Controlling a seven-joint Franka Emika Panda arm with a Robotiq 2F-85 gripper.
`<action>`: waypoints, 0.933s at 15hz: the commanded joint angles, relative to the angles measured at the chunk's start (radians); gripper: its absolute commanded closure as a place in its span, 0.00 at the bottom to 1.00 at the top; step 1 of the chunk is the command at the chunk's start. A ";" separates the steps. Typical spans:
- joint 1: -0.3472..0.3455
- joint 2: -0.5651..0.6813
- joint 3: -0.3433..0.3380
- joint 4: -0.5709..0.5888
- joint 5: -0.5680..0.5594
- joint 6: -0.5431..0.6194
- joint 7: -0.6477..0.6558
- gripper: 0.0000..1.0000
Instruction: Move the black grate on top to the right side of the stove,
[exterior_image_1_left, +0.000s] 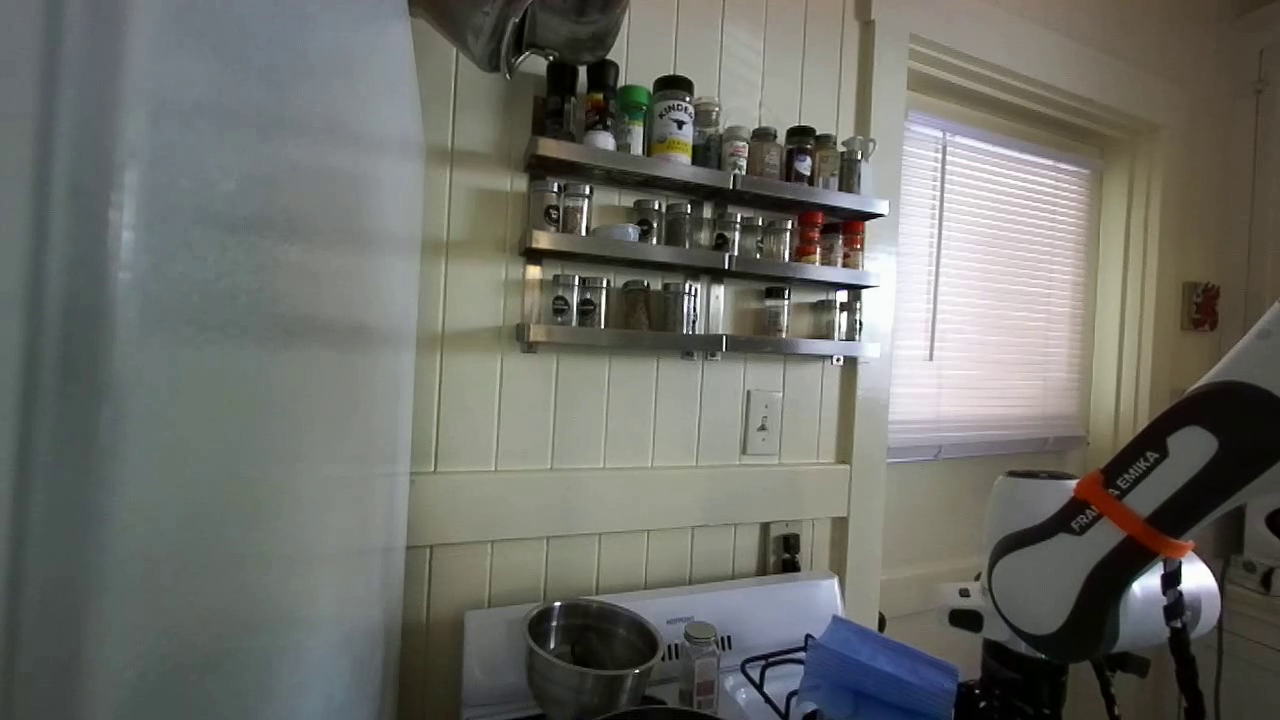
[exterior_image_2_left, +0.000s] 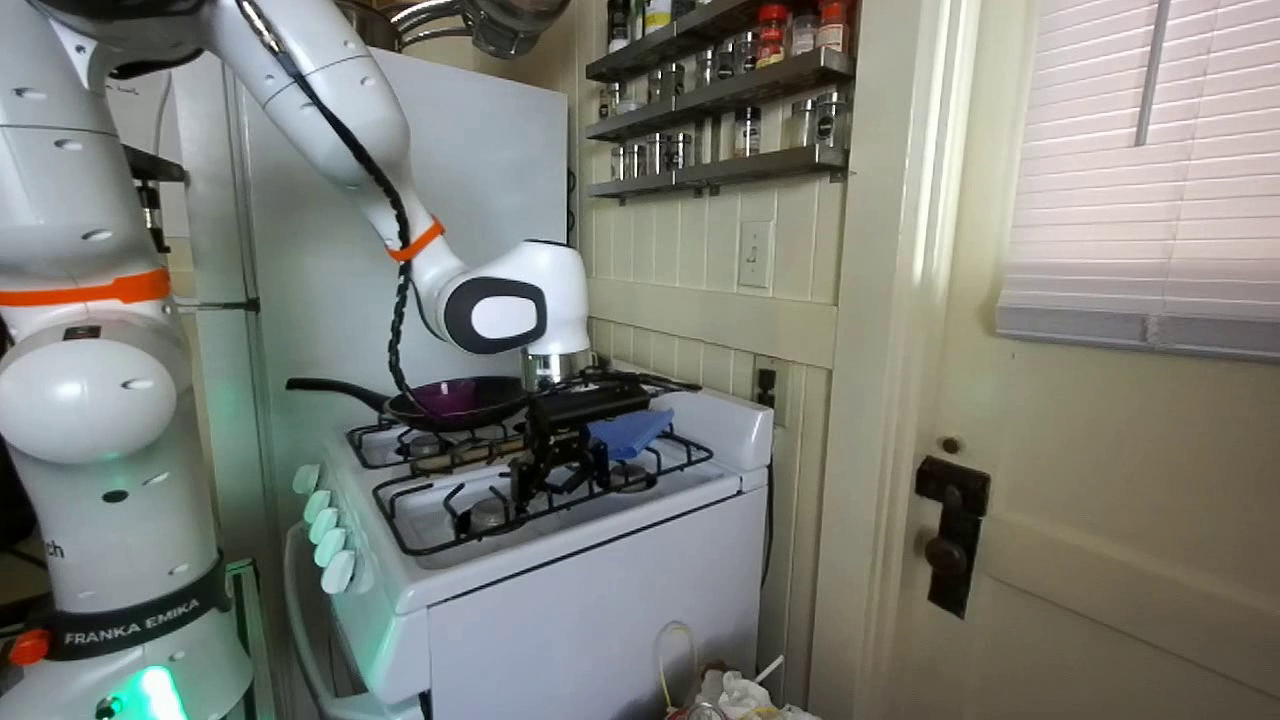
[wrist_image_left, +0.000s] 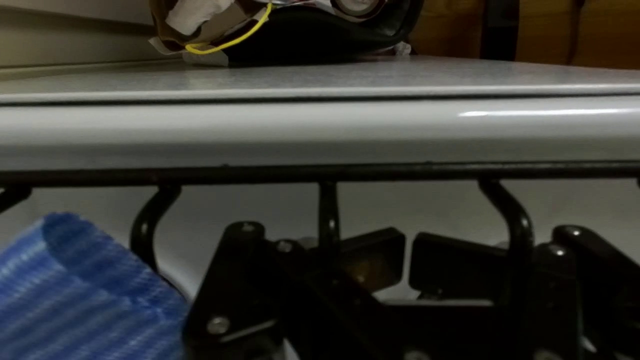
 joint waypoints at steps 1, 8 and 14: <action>-0.016 0.003 0.008 0.026 0.042 -0.026 -0.037 1.00; -0.031 0.043 0.026 0.011 0.014 -0.009 -0.045 1.00; -0.036 0.052 0.044 0.026 0.003 0.001 -0.034 1.00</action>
